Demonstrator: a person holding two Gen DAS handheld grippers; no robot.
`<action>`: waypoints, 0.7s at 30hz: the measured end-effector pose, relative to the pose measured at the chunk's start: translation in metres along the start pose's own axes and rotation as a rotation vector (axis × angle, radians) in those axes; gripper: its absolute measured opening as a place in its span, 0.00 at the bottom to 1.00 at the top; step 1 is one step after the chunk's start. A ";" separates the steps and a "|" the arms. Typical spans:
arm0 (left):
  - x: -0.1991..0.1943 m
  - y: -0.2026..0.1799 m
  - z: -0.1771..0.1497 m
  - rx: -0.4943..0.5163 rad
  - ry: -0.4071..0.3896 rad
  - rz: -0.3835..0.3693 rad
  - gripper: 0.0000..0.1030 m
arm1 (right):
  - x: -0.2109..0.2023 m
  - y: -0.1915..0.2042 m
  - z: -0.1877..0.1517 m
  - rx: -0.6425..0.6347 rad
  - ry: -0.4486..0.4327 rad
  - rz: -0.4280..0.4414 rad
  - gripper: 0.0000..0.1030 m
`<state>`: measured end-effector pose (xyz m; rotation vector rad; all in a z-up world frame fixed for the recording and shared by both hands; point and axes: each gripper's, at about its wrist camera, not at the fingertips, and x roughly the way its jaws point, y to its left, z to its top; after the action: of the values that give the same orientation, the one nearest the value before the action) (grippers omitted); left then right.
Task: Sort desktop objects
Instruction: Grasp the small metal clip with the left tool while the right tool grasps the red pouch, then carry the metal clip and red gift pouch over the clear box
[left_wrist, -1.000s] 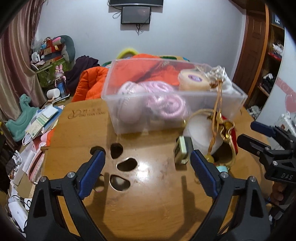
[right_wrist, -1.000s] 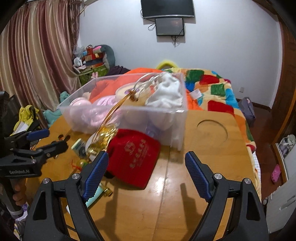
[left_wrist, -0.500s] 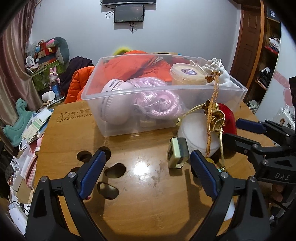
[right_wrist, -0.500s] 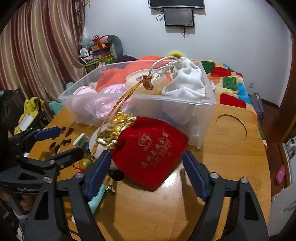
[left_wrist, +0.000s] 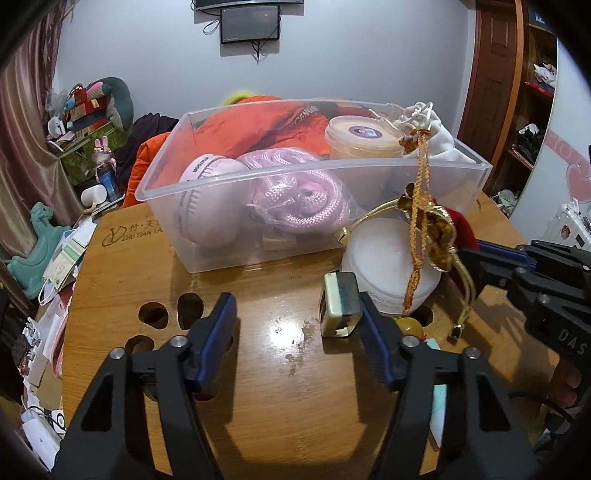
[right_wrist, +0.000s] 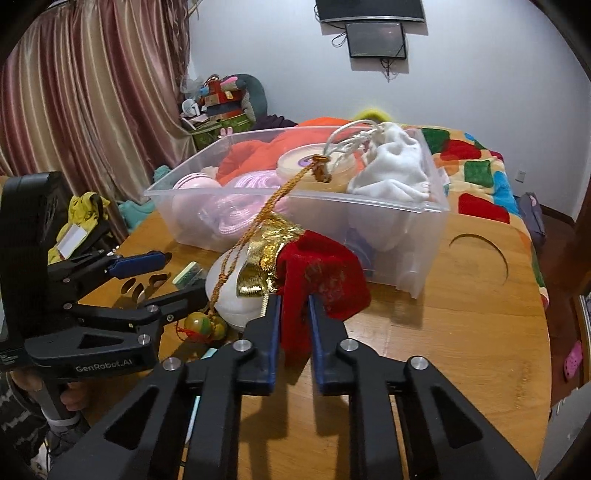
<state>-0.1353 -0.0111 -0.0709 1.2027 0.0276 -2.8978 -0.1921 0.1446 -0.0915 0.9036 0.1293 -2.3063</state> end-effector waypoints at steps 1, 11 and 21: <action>0.000 0.000 0.001 -0.001 0.001 0.000 0.58 | -0.001 -0.001 0.000 0.002 -0.003 -0.003 0.10; 0.005 -0.004 0.005 -0.001 0.003 -0.032 0.26 | -0.022 -0.015 -0.003 0.051 -0.053 -0.028 0.07; -0.006 0.007 0.001 -0.060 -0.035 -0.045 0.15 | -0.046 -0.030 0.000 0.106 -0.110 -0.034 0.07</action>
<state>-0.1322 -0.0179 -0.0659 1.1576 0.1423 -2.9327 -0.1848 0.1929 -0.0660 0.8296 -0.0245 -2.4072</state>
